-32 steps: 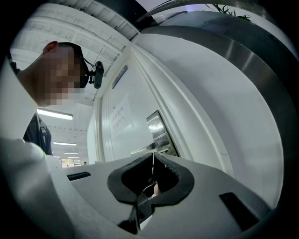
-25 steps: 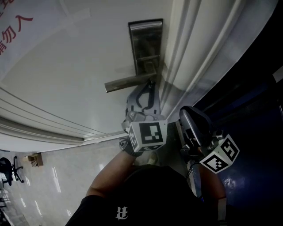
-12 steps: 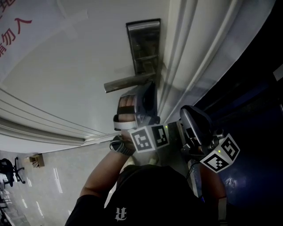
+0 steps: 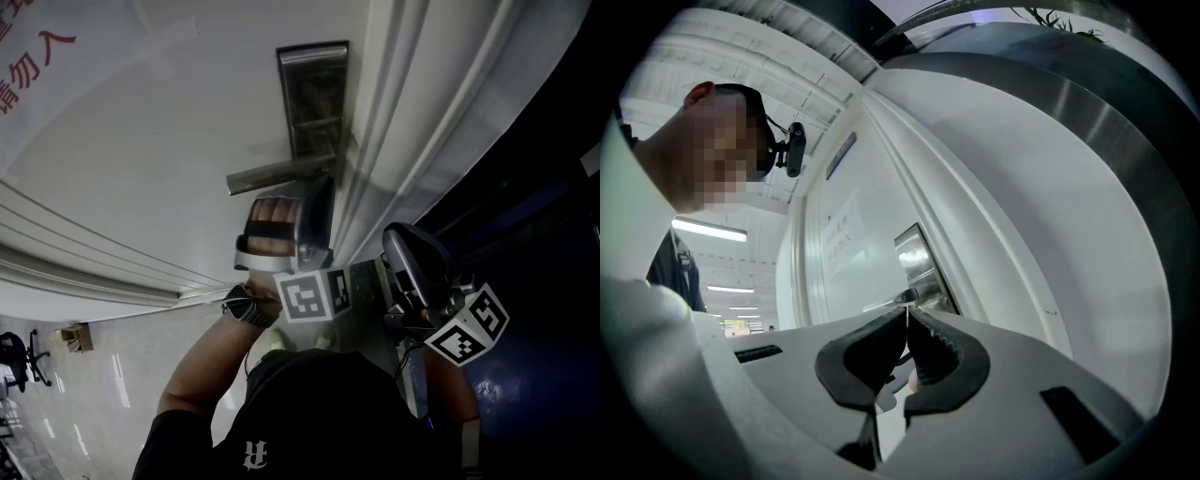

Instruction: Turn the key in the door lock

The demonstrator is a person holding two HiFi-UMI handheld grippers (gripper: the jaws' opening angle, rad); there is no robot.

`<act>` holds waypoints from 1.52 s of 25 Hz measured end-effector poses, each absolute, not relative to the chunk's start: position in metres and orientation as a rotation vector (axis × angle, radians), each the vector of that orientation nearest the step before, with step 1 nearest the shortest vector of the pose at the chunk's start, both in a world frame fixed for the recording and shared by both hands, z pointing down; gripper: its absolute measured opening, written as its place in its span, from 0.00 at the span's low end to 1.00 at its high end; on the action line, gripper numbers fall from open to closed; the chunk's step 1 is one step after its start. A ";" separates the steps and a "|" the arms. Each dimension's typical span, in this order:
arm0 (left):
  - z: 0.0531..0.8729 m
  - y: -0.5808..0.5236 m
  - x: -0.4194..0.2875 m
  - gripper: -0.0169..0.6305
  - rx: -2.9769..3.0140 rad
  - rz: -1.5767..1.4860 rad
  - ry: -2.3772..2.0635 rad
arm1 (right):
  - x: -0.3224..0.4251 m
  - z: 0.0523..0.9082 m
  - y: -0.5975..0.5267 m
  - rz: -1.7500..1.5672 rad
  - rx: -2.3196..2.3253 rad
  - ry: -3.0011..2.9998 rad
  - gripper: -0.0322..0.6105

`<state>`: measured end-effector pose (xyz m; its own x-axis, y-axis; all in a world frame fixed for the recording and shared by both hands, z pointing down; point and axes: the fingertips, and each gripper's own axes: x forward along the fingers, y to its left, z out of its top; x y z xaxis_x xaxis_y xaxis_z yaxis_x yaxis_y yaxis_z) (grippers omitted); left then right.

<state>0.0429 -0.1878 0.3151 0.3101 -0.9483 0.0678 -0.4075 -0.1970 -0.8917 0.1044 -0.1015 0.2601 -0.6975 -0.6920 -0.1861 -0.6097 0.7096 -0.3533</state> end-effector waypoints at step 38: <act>0.318 -0.202 0.022 0.21 -3.495 1.879 1.238 | 0.103 0.264 -0.100 -0.402 -1.024 2.629 0.07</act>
<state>0.0215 -0.2024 0.3183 0.5522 -0.7666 -0.3278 0.0015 -0.3923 0.9198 0.1027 -0.1003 0.2635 -0.7050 -0.6895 -0.1661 -0.6084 0.7083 -0.3580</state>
